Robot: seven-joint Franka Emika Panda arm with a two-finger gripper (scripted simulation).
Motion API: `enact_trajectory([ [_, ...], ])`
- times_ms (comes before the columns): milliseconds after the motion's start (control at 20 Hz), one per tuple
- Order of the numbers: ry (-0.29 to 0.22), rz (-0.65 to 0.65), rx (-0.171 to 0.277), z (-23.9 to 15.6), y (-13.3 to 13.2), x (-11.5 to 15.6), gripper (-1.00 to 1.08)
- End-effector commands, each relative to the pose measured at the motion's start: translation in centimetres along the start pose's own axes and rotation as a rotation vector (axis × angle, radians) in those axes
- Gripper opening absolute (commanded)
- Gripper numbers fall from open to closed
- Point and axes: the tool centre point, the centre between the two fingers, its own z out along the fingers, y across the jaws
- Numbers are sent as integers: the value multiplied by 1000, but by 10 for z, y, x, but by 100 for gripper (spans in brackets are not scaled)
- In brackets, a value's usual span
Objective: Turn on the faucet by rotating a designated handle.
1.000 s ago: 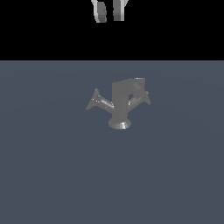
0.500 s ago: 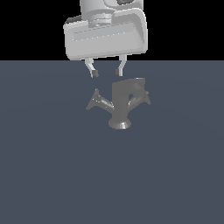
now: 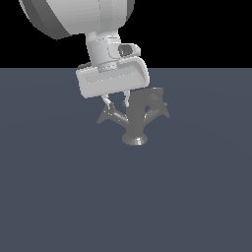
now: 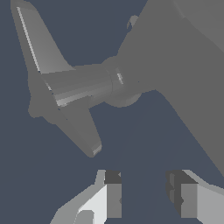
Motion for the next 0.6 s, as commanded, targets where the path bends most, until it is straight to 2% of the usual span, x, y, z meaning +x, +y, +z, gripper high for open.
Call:
enact_trajectory([
  [0,22,47,-4,19,0,43,33],
  [50,35,91,-2,12,23,41,33],
  [100,111,155,-6,11,63,78,5],
  [150,116,160,-7,9,66,77,5],
  [200,147,199,-1,4,72,87,-46],
  [250,165,198,-12,11,71,95,-52],
  [300,207,108,2,1,5,98,-79],
  [350,234,50,10,-14,-28,86,-79],
  [400,237,148,-6,7,28,117,92],
  [450,240,229,-20,6,75,120,92],
  [500,273,204,0,-1,53,127,-77],
  [550,267,192,50,0,30,126,-43],
])
